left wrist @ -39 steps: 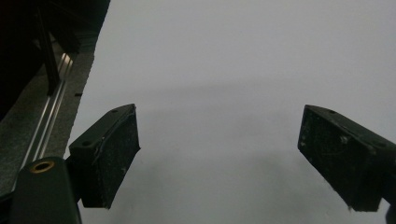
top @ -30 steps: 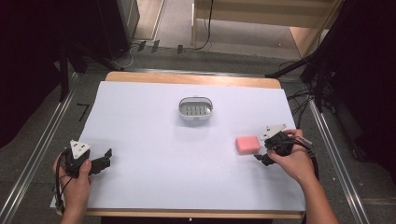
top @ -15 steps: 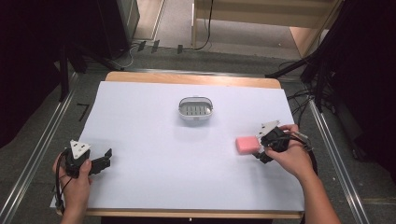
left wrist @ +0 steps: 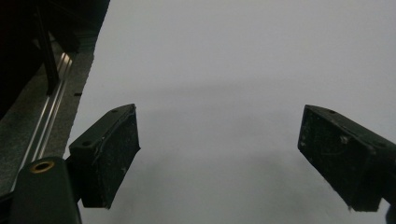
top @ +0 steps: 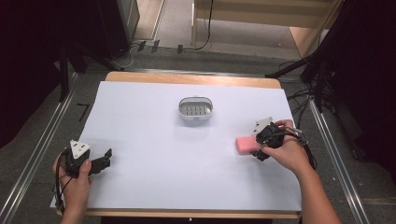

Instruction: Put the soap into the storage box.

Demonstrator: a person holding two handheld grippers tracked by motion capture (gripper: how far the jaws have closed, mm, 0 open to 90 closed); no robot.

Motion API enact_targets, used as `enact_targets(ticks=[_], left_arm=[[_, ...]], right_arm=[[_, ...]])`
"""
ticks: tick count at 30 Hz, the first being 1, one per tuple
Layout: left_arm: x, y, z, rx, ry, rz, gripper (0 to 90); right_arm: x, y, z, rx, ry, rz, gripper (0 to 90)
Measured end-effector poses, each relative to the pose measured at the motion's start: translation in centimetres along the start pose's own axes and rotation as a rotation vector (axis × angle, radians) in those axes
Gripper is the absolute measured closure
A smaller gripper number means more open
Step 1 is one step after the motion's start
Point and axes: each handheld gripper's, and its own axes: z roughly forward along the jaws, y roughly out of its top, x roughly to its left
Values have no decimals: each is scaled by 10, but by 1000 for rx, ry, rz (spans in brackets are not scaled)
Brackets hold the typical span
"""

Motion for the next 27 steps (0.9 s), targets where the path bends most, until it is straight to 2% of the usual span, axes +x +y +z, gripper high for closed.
enact_targets(ticks=[6, 13, 19, 23, 27], left_arm=[[0, 0, 0, -1, 0, -1, 134], [0, 0, 0, 1, 2, -1, 134], [0, 0, 0, 1, 1, -1, 134], [0, 0, 0, 1, 0, -1, 134], [0, 0, 0, 2, -1, -1, 134]], right_arm=[[-2, 7, 4, 27, 14, -44, 148], [-2, 12, 8, 52, 20, -57, 148], [-1, 20, 12, 73, 31, -101, 148], [-1, 23, 14, 90, 20, -116, 148], [-1, 26, 19, 105, 34, -131, 146]])
